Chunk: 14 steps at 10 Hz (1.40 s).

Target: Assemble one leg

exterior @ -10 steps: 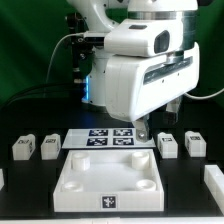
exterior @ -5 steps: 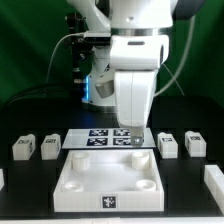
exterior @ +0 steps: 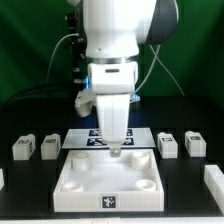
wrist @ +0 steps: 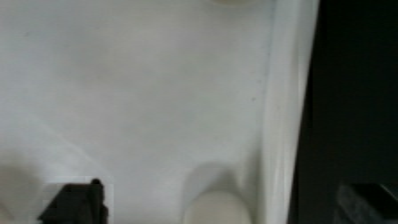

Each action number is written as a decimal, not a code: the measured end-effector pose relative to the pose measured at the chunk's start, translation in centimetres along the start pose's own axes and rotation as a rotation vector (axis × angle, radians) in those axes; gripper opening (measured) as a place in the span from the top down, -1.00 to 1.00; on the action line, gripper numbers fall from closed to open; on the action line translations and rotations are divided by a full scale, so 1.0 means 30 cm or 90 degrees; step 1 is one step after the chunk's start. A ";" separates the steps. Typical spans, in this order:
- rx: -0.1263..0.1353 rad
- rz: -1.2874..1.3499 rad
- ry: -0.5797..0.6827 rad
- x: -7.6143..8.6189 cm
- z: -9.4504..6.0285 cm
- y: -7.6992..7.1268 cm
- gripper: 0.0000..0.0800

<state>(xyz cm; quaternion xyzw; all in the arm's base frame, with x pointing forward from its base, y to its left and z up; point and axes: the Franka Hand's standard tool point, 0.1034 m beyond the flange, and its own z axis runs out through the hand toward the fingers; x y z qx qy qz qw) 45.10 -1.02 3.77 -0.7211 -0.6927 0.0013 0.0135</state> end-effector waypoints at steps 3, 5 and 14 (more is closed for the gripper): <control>0.008 0.018 0.007 -0.030 0.084 -0.033 -0.63; 0.009 0.019 0.008 -0.027 0.096 -0.034 -0.63; 0.006 0.020 0.009 -0.028 0.097 -0.032 0.86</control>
Offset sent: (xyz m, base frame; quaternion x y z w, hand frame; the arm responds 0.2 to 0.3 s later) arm 0.0044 0.0013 -0.0199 -0.0260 -0.0041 -0.0063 0.9996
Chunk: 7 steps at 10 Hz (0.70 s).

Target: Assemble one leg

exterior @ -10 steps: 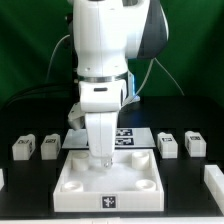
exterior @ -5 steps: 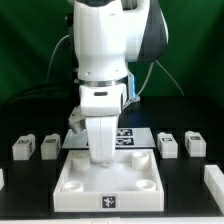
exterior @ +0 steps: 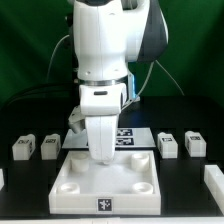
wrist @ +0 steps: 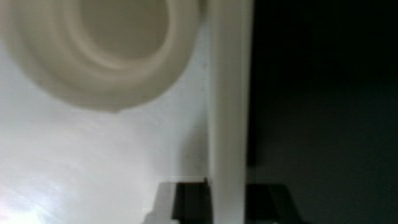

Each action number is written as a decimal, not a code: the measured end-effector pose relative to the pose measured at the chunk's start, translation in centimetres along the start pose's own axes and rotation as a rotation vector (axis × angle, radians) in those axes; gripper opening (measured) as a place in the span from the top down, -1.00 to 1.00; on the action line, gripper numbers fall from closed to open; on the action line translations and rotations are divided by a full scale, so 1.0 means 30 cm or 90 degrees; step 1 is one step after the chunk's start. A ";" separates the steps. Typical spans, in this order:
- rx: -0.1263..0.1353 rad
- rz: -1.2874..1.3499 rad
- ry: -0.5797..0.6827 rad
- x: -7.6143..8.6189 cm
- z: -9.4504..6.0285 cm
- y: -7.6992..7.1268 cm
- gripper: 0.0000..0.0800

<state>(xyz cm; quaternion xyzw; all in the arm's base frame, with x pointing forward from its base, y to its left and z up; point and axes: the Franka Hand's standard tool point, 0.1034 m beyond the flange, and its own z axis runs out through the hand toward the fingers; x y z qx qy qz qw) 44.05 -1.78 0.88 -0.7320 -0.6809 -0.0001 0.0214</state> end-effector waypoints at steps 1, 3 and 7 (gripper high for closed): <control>0.000 0.000 0.000 0.000 0.000 0.000 0.86; 0.000 0.000 0.000 0.000 0.000 0.000 0.86; -0.041 -0.028 0.018 0.118 0.001 0.114 0.85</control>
Offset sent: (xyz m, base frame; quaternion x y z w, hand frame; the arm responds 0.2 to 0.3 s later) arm 0.0000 0.0000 0.0000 0.0000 0.0000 0.0000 1.0000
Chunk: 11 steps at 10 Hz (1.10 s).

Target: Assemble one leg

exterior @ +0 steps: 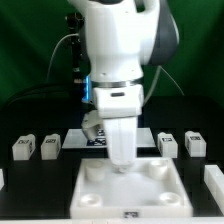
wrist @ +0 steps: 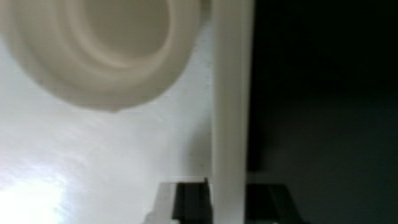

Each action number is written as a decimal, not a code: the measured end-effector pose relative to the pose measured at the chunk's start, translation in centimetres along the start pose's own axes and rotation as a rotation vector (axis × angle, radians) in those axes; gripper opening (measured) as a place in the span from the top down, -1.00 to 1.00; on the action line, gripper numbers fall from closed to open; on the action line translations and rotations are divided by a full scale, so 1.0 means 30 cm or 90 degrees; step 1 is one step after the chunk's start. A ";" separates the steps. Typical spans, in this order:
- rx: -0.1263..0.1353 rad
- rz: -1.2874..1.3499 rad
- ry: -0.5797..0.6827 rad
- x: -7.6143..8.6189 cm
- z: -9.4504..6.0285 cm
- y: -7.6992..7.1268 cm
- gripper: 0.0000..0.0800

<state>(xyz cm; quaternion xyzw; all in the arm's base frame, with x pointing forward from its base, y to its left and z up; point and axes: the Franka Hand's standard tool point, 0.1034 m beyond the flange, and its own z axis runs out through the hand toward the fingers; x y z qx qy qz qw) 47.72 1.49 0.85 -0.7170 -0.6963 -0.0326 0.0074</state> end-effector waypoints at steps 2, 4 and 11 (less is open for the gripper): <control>-0.011 0.013 0.011 0.096 0.007 0.054 0.85; 0.002 0.006 0.016 0.165 0.012 0.059 0.85; 0.017 -0.006 0.016 0.161 0.015 0.057 0.23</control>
Offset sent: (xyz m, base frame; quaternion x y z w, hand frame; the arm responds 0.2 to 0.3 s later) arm 0.0329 0.0464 -0.0111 -0.0149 0.0197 0.0133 0.9996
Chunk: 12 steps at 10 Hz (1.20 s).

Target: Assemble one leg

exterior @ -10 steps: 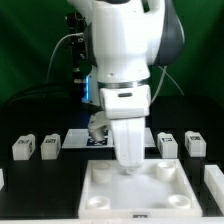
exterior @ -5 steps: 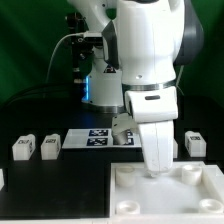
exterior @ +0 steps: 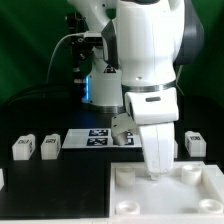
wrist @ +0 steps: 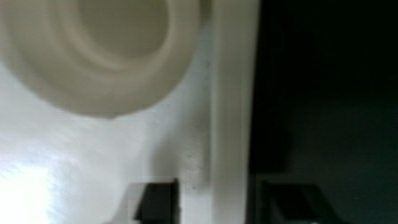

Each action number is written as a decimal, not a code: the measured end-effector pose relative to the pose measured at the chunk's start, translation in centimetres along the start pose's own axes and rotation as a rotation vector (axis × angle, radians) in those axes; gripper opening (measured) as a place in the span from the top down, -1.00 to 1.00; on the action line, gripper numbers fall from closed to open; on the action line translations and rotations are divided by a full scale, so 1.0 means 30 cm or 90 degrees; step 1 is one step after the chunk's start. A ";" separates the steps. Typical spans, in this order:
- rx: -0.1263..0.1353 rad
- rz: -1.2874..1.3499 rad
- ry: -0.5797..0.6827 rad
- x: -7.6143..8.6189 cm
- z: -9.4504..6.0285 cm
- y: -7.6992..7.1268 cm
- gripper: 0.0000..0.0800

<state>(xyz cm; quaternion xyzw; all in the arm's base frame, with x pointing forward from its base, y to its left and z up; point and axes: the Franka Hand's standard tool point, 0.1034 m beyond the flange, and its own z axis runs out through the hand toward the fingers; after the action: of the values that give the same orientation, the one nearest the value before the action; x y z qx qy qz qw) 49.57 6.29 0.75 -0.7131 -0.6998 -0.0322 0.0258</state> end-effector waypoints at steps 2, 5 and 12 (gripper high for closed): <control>0.000 0.000 0.000 -0.001 0.001 0.000 -0.23; 0.001 0.001 0.000 -0.003 0.002 -0.001 -0.60; -0.016 0.105 -0.005 0.019 -0.079 -0.020 -0.62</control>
Offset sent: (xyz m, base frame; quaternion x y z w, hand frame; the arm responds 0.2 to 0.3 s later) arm 0.0000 0.0000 0.0000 0.0000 0.0000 0.0000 1.0000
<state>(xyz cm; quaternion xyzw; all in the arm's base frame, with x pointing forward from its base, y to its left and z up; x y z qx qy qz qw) 48.98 6.67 3.16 -0.7688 -0.6383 -0.0361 0.0168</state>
